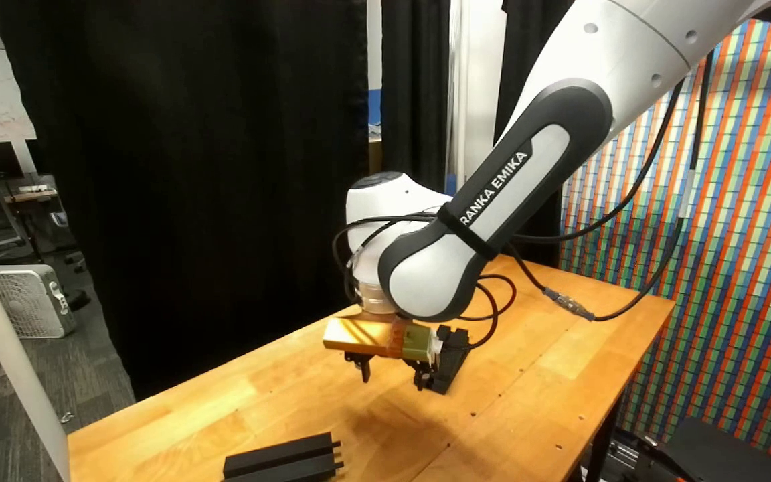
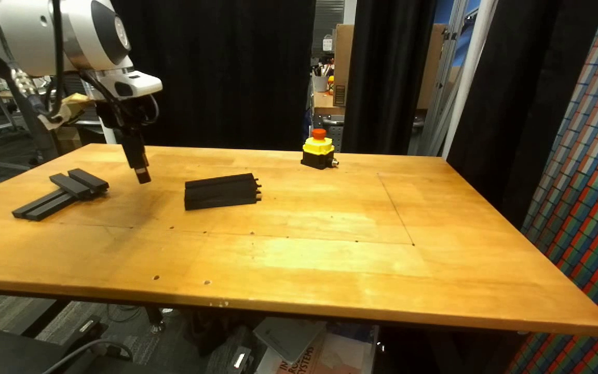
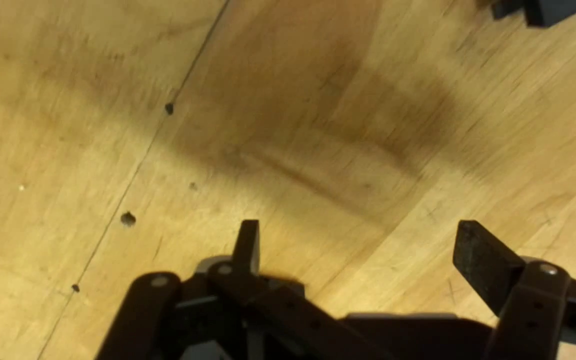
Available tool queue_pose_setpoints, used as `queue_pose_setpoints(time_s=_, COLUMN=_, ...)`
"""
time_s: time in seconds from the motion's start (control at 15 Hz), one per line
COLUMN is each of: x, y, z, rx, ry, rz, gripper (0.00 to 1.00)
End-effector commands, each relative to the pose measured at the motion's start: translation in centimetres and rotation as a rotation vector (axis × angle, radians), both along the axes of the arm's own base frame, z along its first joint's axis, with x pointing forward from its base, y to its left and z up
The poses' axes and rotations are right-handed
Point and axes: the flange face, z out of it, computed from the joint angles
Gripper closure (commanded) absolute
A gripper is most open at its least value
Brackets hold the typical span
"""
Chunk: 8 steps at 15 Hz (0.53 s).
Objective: Stack the black pieces together
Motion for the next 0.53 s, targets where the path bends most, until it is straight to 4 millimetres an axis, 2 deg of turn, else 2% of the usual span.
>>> queue_pose_setpoints(time_s=0.0, x=0.3, y=3.5, z=1.1, rx=0.061, ry=0.008, rz=-0.069, gripper=0.00)
queue_pose_setpoints(time_s=0.27, x=1.3, y=6.6, z=1.0, rx=0.137, ry=0.018, rz=-0.250, gripper=0.00)
queue_pose_setpoints(time_s=0.47, x=2.1, y=8.5, z=-0.1, rx=0.159, ry=0.023, rz=-0.405, gripper=0.00)
